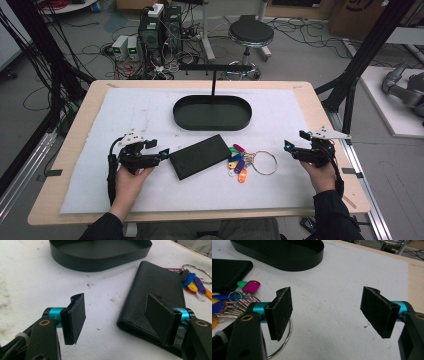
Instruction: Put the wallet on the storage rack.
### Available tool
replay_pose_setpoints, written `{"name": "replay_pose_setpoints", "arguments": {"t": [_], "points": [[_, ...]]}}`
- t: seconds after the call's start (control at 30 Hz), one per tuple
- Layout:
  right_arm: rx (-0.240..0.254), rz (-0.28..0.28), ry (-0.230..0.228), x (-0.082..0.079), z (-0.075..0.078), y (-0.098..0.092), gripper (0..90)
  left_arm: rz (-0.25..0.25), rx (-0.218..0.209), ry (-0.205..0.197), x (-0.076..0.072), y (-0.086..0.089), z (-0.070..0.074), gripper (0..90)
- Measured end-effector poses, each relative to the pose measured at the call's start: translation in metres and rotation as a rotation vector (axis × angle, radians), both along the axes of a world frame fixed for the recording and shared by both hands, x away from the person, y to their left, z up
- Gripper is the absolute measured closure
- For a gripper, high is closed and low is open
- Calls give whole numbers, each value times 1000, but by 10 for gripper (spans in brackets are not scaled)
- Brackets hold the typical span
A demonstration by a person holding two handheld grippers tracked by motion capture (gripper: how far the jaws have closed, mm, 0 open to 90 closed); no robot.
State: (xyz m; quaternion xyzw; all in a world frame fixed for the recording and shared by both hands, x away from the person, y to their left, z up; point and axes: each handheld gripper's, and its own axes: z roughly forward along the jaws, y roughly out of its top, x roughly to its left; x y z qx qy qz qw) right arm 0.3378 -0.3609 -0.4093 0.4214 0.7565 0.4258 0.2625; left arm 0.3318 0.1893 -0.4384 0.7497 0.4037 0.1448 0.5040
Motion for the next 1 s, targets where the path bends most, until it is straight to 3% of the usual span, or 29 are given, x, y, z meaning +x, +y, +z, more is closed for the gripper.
{"name": "replay_pose_setpoints", "arguments": {"t": [0.47, 0.63, 1.0], "points": [[-19, 2, 4, 1, -1, 4, 261, 34, 3, 93, 6, -14, -11, 443], [-20, 5, 4, 1, -1, 5, 261, 49, 2, 149, 9, -18, -14, 447], [-16, 10, 2, 2, -1, 6, 261, 60, -27, 217, 11, -18, -16, 430]]}}
